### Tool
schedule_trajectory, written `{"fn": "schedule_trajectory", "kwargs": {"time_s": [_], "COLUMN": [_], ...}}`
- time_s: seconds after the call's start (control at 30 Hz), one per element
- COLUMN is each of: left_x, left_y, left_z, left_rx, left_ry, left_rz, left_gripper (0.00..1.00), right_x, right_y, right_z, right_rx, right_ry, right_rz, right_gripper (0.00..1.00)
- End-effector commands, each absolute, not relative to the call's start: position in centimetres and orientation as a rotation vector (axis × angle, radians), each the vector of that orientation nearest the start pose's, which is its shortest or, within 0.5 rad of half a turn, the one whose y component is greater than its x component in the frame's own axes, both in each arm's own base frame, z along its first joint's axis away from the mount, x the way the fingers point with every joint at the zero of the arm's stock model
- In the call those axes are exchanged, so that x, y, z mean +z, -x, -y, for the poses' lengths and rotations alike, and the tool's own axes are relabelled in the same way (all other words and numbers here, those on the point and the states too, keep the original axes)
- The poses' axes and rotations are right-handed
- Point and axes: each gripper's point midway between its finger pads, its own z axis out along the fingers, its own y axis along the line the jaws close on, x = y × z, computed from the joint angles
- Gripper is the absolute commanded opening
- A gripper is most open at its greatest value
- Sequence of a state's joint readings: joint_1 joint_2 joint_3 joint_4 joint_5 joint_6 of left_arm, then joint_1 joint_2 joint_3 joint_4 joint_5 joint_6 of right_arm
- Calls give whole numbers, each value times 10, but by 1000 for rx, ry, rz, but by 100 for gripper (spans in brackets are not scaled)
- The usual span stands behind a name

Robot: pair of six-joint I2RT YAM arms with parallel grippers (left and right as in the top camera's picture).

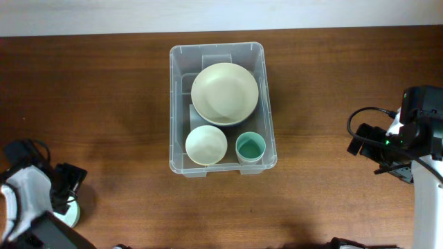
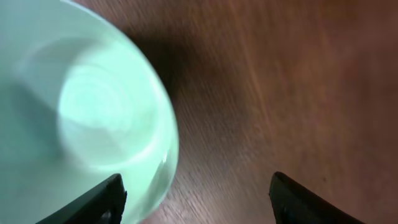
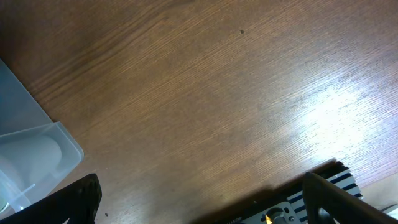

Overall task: Pack container
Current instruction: 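Move the left gripper to the teal bowl and grasp its rim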

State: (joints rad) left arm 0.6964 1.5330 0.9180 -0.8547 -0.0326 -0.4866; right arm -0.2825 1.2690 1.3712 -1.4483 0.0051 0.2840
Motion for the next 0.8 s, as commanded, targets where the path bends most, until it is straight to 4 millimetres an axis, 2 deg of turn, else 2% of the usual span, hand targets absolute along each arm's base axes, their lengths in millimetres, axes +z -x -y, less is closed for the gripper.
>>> {"fn": "schedule_trajectory", "kwargs": {"time_s": [0.0,0.1,0.23,0.27,0.3,0.43,0.5,0.6,0.77], "left_x": [21,15,14,14,14,14,14,17,42], "left_y": [-203,-204,-205,-205,-205,-205,-207,-214,-246], "left_z": [-177,-177,-178,-178,-178,-178,-177,-172,-158], "left_rx": [43,41,41,41,42,39,24,-40,-199], "left_ry": [1709,1715,1704,1689,1683,1679,1677,1659,1449], "left_rz": [-2576,-2586,-2593,-2601,-2605,-2608,-2607,-2602,-2596], "left_gripper": [75,68,42,31,24,5,1,1,1], "right_x": [210,208,206,206,206,205,205,205,205], "right_y": [-225,-224,-224,-223,-224,-224,-225,-225,-225], "right_z": [66,66,65,65,65,66,66,66,66], "right_rx": [-5,-5,-5,-5,-5,-5,-5,-5,-5], "right_ry": [-816,-817,-819,-819,-819,-818,-818,-818,-818], "right_rz": [-2802,-2806,-2811,-2811,-2811,-2810,-2807,-2807,-2807], "right_gripper": [99,99,99,99,99,99,99,99,99]}}
